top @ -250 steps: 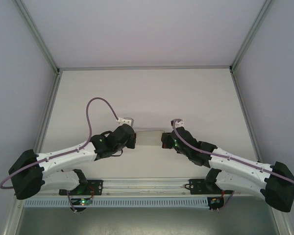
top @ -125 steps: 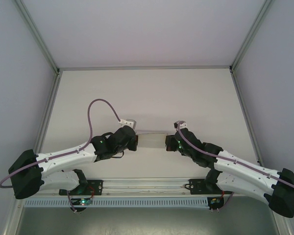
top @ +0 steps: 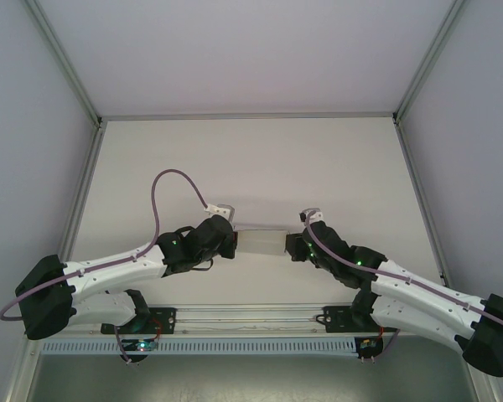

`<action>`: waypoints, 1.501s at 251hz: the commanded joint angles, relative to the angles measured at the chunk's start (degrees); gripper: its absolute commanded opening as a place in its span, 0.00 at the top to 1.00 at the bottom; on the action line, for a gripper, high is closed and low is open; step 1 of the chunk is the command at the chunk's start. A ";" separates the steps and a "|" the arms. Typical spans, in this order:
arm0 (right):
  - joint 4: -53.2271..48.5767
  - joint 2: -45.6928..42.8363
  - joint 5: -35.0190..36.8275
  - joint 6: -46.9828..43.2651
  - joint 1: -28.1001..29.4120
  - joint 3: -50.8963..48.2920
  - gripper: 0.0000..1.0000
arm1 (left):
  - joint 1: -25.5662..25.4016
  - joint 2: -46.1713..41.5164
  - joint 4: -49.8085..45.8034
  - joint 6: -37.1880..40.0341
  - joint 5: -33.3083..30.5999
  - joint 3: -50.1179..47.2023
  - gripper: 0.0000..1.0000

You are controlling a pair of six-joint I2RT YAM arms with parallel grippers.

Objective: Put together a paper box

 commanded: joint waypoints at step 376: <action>-2.08 9.18 0.14 -3.24 0.94 7.84 0.94 | -1.22 2.64 -9.99 0.12 -0.80 1.15 1.00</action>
